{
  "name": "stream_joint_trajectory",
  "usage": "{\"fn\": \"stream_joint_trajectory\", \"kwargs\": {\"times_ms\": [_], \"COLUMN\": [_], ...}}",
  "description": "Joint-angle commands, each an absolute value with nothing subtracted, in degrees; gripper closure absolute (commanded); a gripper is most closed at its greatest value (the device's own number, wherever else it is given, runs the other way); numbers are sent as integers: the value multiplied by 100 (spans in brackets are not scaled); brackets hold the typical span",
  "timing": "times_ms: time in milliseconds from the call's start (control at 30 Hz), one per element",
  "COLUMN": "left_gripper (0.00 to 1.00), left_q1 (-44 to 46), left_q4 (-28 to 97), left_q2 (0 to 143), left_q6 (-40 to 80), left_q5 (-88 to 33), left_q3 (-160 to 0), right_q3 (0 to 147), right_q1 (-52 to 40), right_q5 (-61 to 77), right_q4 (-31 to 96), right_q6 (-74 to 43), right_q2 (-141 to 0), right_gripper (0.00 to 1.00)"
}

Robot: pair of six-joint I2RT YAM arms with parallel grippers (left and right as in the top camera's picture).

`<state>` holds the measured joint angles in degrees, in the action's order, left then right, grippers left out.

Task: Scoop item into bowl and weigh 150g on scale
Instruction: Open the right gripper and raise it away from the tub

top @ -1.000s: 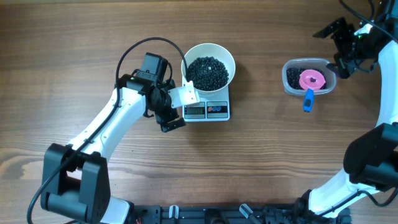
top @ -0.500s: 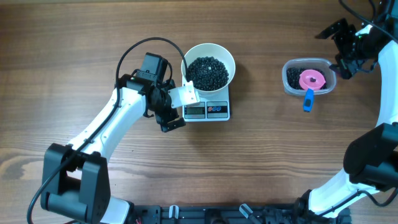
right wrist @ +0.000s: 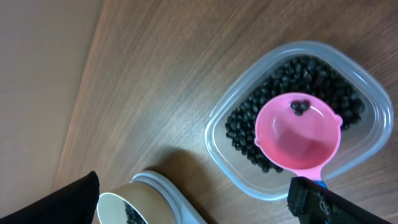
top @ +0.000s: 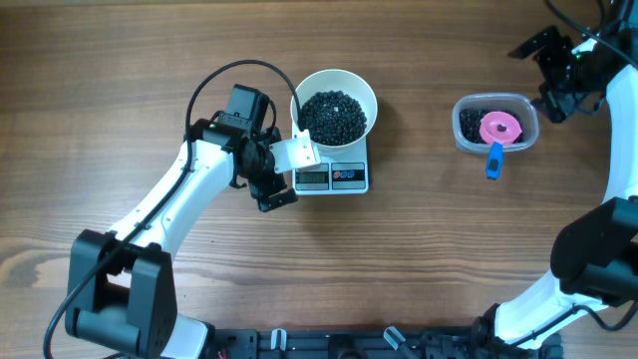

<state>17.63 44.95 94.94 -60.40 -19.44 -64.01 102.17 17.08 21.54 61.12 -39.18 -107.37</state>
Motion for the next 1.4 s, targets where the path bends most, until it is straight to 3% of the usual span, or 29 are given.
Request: {"fn": "stream_joint_trajectory", "kwargs": {"times_ms": [0, 700, 800, 1133, 1233, 1367], "left_gripper": [0, 0, 0, 0, 0, 0], "left_q1": [1787, 1789, 1789, 1789, 1789, 1789], "left_q4": [4499, 4497, 4497, 4497, 4497, 4497], "left_q2": [9542, 9542, 9542, 9542, 9542, 9542], "left_q6": [-6130, -6130, -6130, -6130, -6130, -6130], "left_q5": [-2036, -2036, -2036, -2036, -2036, -2034], "left_q3": [-6379, -6379, -6379, -6379, -6379, -6379], "right_q3": [10344, 10344, 10346, 10346, 10346, 10346], "right_q1": [1721, 1723, 1723, 1728, 1728, 1752], "right_q5": [2051, 2058, 2425, 3448, 3444, 3400], "right_q4": [5944, 5553, 4895, 937, 701, 690], "right_q6": [-3918, -3841, -3218, -1841, -1653, -2281], "right_q2": [-10770, -10768, -10718, -10226, -10082, -9961], "right_gripper": [0, 0, 0, 0, 0, 0]}}
